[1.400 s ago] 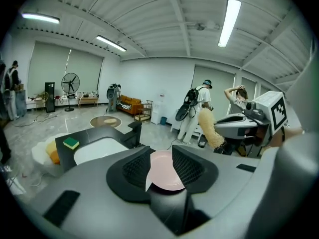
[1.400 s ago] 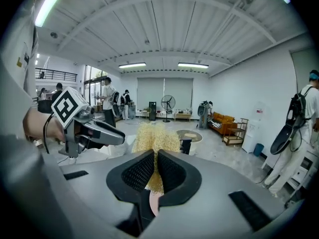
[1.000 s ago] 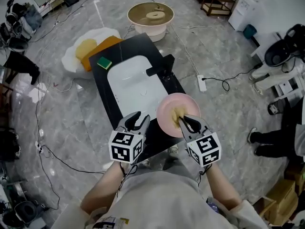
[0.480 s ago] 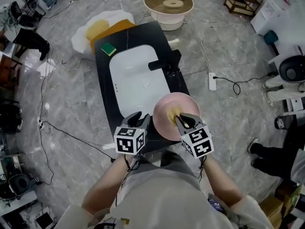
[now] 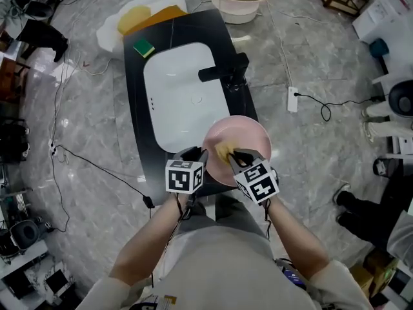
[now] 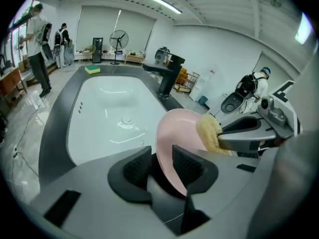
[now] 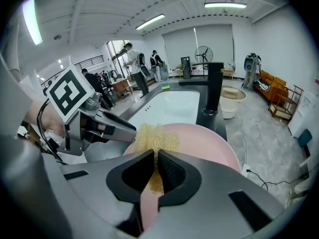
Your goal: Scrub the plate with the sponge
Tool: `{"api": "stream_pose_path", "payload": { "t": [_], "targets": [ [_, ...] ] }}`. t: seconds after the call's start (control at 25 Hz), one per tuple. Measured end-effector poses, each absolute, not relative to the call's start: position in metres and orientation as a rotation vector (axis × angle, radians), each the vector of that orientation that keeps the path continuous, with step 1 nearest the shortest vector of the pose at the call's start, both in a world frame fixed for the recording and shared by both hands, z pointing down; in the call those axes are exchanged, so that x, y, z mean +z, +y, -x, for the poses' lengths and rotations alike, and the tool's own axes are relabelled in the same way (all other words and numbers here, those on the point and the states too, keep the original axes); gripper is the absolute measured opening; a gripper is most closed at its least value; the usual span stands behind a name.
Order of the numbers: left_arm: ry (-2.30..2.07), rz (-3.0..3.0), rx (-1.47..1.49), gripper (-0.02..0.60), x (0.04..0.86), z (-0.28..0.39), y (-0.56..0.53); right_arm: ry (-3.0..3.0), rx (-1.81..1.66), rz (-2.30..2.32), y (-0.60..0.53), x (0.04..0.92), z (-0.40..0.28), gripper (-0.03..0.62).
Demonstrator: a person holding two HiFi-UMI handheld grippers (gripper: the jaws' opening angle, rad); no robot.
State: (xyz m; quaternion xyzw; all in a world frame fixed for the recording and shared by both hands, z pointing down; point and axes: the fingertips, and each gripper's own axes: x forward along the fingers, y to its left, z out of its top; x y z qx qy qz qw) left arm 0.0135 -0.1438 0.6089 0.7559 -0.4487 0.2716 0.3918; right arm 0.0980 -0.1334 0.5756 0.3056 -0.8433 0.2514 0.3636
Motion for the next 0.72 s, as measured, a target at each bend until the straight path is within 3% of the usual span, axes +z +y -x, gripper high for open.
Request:
{"api": "stream_pose_path", "payload": {
  "t": [0.48,0.6,0.72],
  "targets": [
    [-1.097,-1.812,0.661,0.135,0.645,-0.017,-0.131,-2.110,0.675,-0.717,-0.117,0.613,-0.090,0.048],
    [-1.116,-1.783,0.619,0.063,0.644,-0.019,-0.134,-2.098,0.671,-0.685,-0.112,0.623,-0.090,0.048],
    [-1.115,-1.781,0.602,0.052,0.647,-0.022,-0.134,-2.080,0.676,-0.657,-0.108,0.630,-0.094,0.048]
  ]
}}
